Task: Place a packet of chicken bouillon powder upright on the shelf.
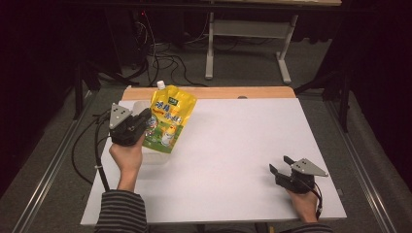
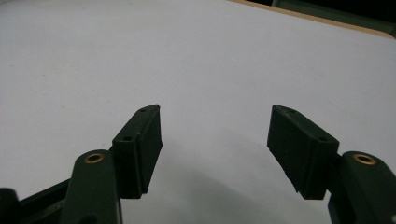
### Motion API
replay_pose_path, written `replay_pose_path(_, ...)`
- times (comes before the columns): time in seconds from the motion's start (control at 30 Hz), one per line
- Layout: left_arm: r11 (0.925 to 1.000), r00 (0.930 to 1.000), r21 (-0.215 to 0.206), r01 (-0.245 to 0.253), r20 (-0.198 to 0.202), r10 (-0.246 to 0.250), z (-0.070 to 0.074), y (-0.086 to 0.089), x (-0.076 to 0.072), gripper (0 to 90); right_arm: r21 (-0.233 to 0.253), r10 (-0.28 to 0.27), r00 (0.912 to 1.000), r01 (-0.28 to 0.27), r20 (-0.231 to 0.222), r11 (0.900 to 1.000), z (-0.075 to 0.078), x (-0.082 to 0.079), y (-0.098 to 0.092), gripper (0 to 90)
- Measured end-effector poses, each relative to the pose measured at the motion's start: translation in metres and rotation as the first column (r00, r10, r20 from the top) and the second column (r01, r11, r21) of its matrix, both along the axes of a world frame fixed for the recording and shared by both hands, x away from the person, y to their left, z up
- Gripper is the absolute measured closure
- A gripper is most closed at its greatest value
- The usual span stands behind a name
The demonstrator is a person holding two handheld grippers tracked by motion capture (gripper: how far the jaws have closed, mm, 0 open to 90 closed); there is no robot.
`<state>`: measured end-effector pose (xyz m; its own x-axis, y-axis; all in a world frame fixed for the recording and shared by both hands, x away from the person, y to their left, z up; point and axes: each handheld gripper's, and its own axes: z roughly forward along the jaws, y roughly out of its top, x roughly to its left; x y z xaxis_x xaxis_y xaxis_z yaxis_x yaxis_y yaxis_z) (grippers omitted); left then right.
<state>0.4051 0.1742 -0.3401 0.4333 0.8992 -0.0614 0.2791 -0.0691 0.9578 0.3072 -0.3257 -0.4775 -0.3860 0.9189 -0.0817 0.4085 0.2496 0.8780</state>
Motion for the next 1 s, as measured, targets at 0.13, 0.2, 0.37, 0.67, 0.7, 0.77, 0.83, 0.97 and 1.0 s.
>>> replay_pose_path(0.13, 0.9994, 0.9995, 0.024, -0.024, -0.018, 0.024, -0.005, 0.004, 0.009, 88.9, -0.001, 0.002, 1.0, -0.002, 0.003, 1.0, 0.0, 0.0, 0.0, 35.7)
replay_pose_path(0.2, 0.9992, 0.9994, 0.028, -0.028, -0.021, 0.029, -0.006, 0.005, 0.01, 88.9, -0.001, -0.002, 1.0, 0.002, 0.001, 1.0, 0.0, 0.0, 0.0, 35.7)
replay_pose_path(0.37, 0.9975, 0.9982, 0.046, -0.052, -0.026, 0.054, -0.01, 0.01, 0.012, 88.5, 0.005, -0.002, 1.0, 0.002, 0.0, 1.0, 0.0, 0.0, 0.0, 35.7)
replay_pose_path(0.67, 0.9916, 0.9968, 0.119, -0.051, -0.055, 0.058, -0.023, 0.011, 0.017, 85.4, -0.005, 0.002, 1.0, -0.002, 0.002, 1.0, 0.0, 0.0, 0.0, 35.7)
replay_pose_path(0.7, 0.9908, 0.9965, 0.126, -0.049, -0.062, 0.057, -0.025, 0.011, 0.017, 85.4, -0.005, 0.002, 1.0, -0.002, 0.002, 1.0, 0.0, 0.0, 0.0, 35.7)
replay_pose_path(0.77, 0.9906, 0.9958, 0.127, -0.052, -0.068, 0.061, -0.026, 0.012, 0.017, 85.3, -0.002, 0.0, 1.0, 0.0, 0.002, 1.0, 0.0, 0.0, 0.0, 35.6)
replay_pose_path(0.83, 0.9909, 0.995, 0.125, -0.05, -0.08, 0.06, -0.026, 0.015, 0.016, 84.5, 0.0, 0.002, 1.0, -0.002, 0.0, 1.0, 0.0, 0.0, 0.0, 35.6)
replay_pose_path(0.97, 0.9902, 0.9928, 0.133, -0.04, -0.106, 0.055, -0.026, 0.02, 0.014, 81.5, -0.007, 0.004, 1.0, -0.004, 0.002, 1.0, 0.0, 0.0, 0.0, 35.6)
replay_pose_path(1.0, 0.9896, 0.9918, 0.138, -0.038, -0.116, 0.055, -0.026, 0.022, 0.013, 80.6, -0.007, 0.003, 1.0, -0.003, 0.002, 1.0, 0.0, 0.0, 0.0, 35.6)
